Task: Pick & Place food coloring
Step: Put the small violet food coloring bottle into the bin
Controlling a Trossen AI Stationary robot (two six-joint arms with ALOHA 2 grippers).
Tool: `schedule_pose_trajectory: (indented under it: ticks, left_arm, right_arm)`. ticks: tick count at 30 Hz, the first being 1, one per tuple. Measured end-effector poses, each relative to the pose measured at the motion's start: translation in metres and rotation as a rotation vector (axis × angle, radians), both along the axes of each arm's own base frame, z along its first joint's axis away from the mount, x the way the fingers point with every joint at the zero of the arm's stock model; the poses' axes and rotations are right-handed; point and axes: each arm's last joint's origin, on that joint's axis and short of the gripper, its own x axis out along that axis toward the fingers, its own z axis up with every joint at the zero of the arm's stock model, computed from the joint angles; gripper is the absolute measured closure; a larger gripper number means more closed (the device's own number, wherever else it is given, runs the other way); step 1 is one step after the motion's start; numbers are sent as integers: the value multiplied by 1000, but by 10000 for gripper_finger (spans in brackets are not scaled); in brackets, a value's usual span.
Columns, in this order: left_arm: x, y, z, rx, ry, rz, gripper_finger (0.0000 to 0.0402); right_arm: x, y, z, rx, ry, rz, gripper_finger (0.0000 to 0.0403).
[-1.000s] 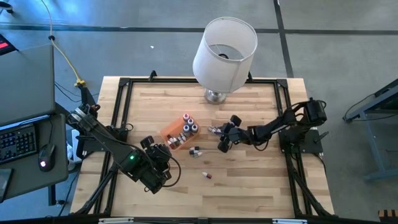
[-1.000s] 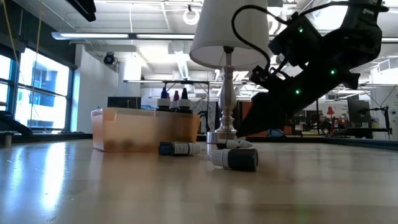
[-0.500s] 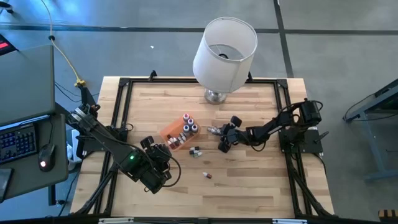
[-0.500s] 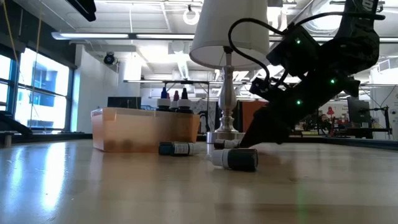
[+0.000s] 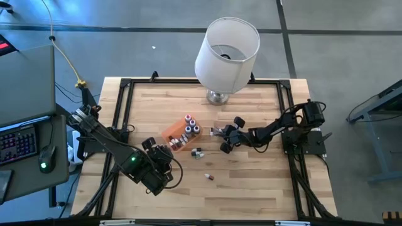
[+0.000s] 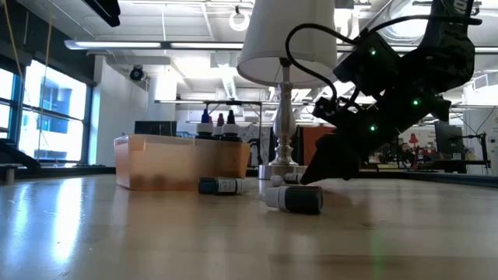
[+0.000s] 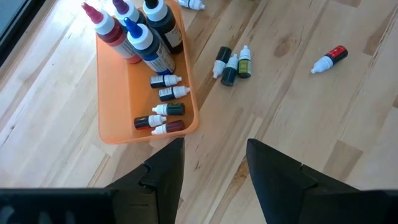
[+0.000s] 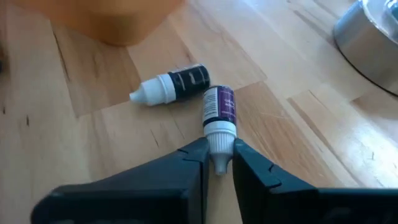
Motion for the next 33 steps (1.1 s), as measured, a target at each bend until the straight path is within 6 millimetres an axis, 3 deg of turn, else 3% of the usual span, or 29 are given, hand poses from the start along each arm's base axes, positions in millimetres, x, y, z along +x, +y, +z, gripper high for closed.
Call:
schedule_pose_trajectory:
  ticks: [7, 12, 18, 21, 24, 28, 33]
  left_arm:
    - [0, 0, 0, 0, 0, 0, 231]
    - [0, 0, 0, 0, 0, 0, 231]
    - [2, -1, 0, -5, -22, 1, 231]
    - [2, -2, 1, -11, -30, 2, 231]
    - [4, -3, 1, -19, -55, 3, 231]
    - [4, -3, 1, -20, -59, 3, 231]
    - [4, -3, 1, -27, -47, -7, 231]
  right_arm:
    - [0, 16, 3, 20, -25, 44, 353]
    - [8, 42, 28, 36, -207, 154, 361]
    - [43, 90, 78, -36, -349, 299, 356]
    - [64, 106, 103, -89, -279, 314, 358]
    - [89, 111, 117, -125, -180, 283, 361]
    - [124, 107, 114, -140, -110, 250, 356]
    - [155, 89, 91, -155, -3, 203, 353]
